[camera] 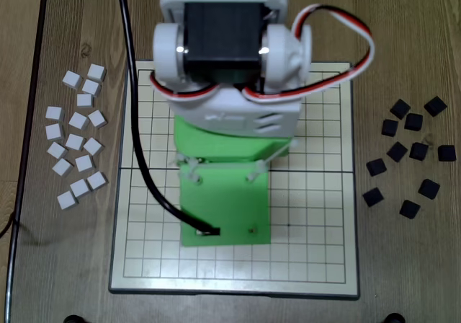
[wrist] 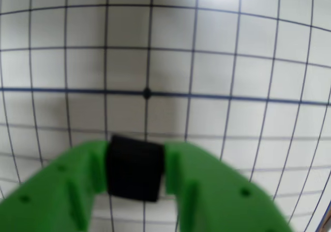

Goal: Grasp a Black stone and put it on the board on position (0,0).

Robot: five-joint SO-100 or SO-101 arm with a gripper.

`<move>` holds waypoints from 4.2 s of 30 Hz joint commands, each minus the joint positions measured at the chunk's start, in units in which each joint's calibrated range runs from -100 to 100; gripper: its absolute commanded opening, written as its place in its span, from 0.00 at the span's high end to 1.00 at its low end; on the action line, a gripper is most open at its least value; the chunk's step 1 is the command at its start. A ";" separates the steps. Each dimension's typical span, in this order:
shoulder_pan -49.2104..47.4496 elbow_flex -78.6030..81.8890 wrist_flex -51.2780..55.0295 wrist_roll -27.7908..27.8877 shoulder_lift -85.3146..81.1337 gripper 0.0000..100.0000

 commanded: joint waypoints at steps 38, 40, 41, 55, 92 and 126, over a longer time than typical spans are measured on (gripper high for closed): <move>0.85 11.25 -12.90 0.39 -1.78 0.94; 0.85 11.73 -13.39 0.39 -1.86 0.94; 0.85 12.02 -13.64 0.39 -1.86 0.94; 0.85 12.31 -13.97 0.49 -1.52 0.94; 1.58 12.79 -15.21 1.51 -0.50 0.94; 0.21 10.19 -6.78 0.39 -5.51 0.88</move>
